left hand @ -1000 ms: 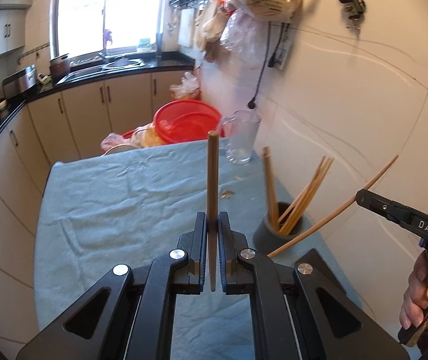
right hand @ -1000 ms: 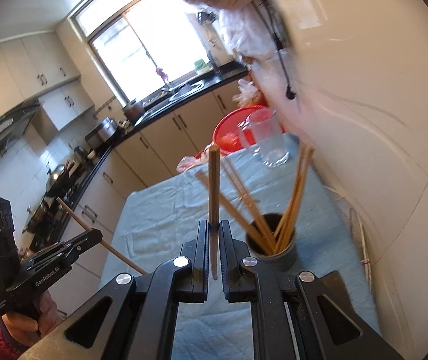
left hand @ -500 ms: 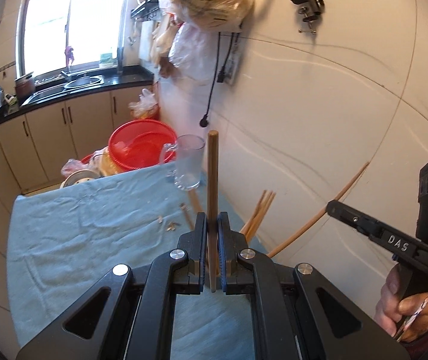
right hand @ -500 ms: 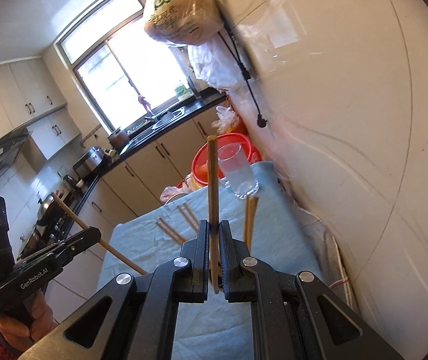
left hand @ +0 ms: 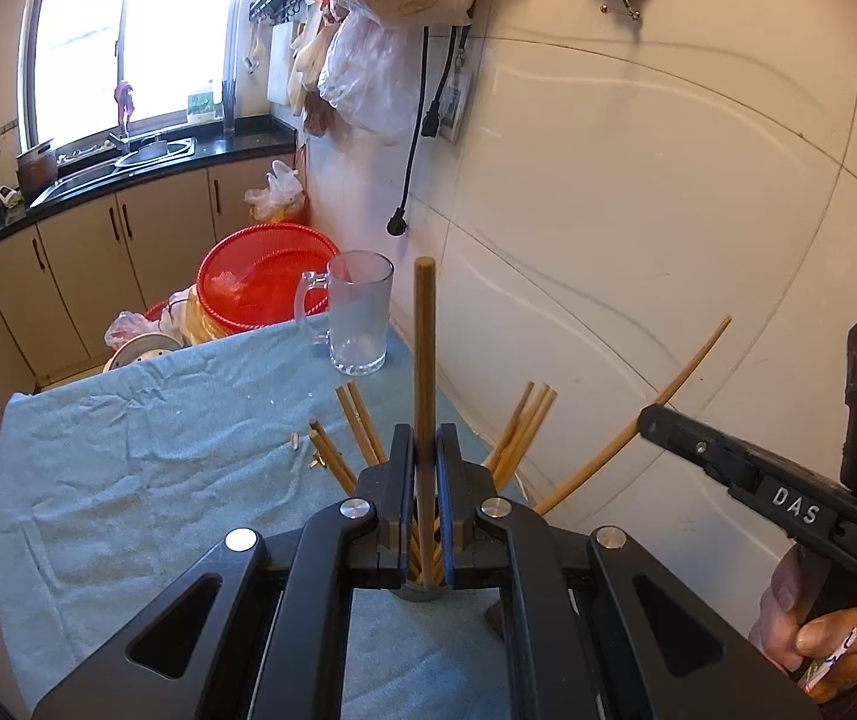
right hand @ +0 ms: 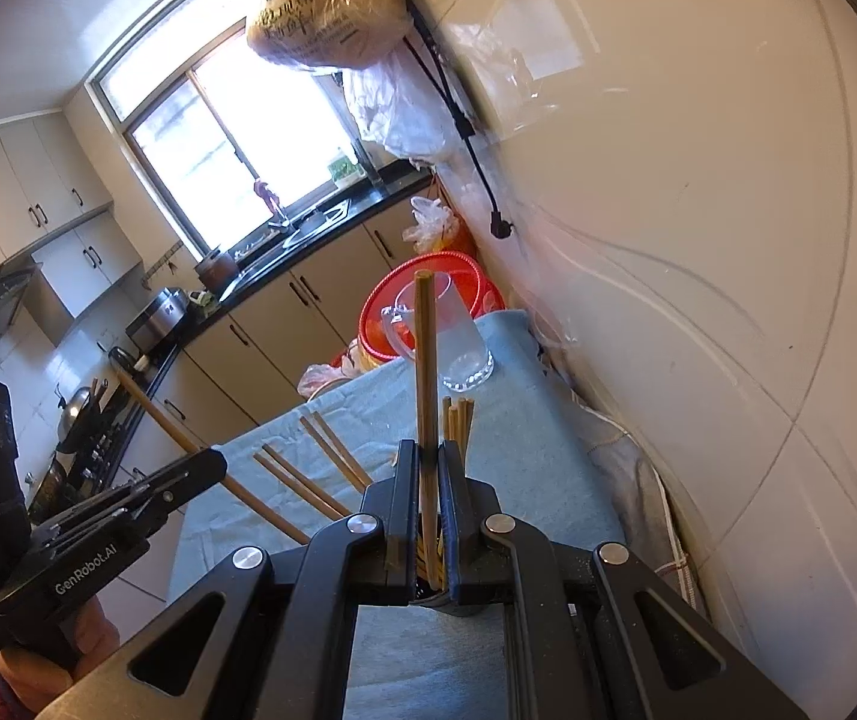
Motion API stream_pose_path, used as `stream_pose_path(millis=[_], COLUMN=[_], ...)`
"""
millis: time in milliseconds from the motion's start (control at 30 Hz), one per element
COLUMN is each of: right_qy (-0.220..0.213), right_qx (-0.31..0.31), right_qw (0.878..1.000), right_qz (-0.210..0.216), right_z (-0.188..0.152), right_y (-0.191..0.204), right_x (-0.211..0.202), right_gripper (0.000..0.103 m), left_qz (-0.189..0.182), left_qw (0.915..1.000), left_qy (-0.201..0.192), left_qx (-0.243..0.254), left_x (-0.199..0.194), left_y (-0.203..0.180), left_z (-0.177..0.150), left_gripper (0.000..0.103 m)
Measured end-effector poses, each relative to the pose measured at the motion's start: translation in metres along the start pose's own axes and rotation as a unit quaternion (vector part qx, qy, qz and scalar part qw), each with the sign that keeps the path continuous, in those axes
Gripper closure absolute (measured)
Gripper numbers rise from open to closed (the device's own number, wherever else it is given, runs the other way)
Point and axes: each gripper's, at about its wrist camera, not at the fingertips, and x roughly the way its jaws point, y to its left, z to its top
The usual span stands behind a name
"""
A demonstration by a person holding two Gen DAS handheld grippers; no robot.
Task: Organize utensils
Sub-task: 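Lower chopsticks into the black holder and open both tools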
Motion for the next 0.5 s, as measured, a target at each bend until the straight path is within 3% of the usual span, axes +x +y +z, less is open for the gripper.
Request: stream_pose_path(millis=[500], right_qy=[0.046], right_qx=[-0.013], right_qw=[0.999], right_qz=[-0.01], right_z=[-0.013], right_y=[0.0], right_x=[0.046], right_gripper=[0.096], left_qz=[0.004], left_qw=[0.9994], left_qy=[0.028], left_qx=[-0.019], left_x=[0.021], left_y=[0.014], left_z=[-0.006], left_gripper=[0.096])
